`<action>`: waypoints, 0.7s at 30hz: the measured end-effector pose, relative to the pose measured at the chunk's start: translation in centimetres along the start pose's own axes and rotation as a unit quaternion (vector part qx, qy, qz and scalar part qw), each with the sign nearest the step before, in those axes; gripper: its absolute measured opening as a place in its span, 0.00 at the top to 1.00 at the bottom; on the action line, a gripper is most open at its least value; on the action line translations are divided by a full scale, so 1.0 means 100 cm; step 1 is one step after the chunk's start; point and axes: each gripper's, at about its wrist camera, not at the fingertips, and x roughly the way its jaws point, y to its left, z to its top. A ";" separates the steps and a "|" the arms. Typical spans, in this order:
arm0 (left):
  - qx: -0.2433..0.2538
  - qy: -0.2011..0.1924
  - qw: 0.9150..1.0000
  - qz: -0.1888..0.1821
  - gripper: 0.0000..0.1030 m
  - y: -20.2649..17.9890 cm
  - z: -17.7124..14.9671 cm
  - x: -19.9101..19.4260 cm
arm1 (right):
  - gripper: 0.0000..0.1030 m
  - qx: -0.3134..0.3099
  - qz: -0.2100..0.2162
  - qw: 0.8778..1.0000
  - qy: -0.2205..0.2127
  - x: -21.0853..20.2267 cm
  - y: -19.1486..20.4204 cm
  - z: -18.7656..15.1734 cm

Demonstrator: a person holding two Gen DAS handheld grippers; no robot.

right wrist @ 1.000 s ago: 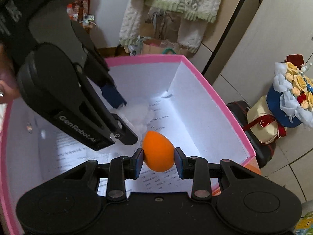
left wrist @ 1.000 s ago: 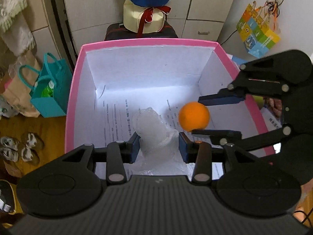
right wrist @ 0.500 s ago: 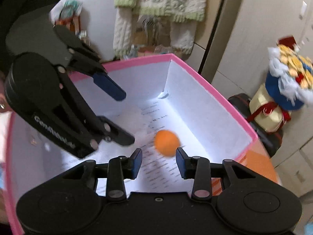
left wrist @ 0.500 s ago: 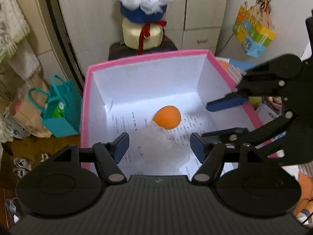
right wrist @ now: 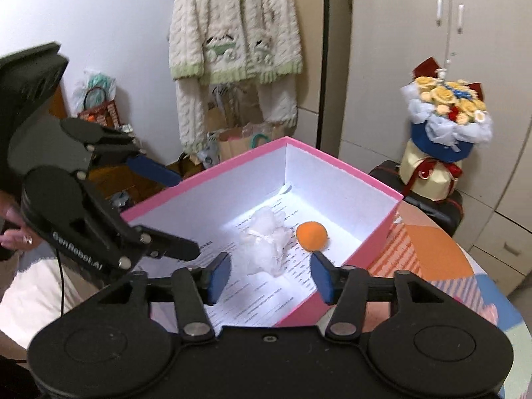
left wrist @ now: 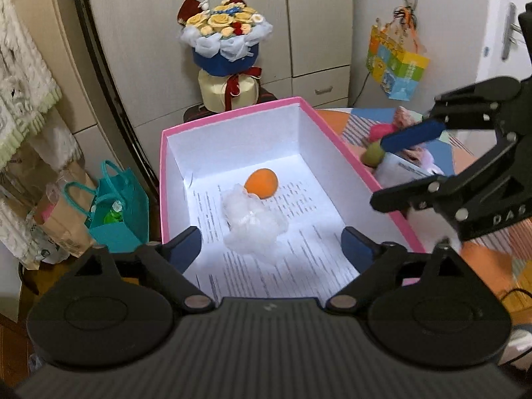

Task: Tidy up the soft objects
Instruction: 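Open both grippers to drop the puff and sponge into the box, then move the left gripper back toward the white plush dog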

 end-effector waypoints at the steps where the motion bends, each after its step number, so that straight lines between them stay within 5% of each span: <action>1: 0.001 -0.001 1.000 -0.002 0.08 -0.002 -0.002 -0.005 | 0.36 -0.001 -0.004 1.000 -0.002 -0.007 0.004 -0.001; 10: 0.001 -0.010 1.000 -0.029 0.04 -0.019 -0.022 -0.056 | 0.19 -0.004 -0.016 1.000 0.000 -0.064 0.039 -0.019; 21: 0.020 -0.008 0.998 -0.052 0.04 -0.049 -0.043 -0.093 | 0.17 -0.005 -0.022 1.000 0.005 -0.114 0.065 -0.049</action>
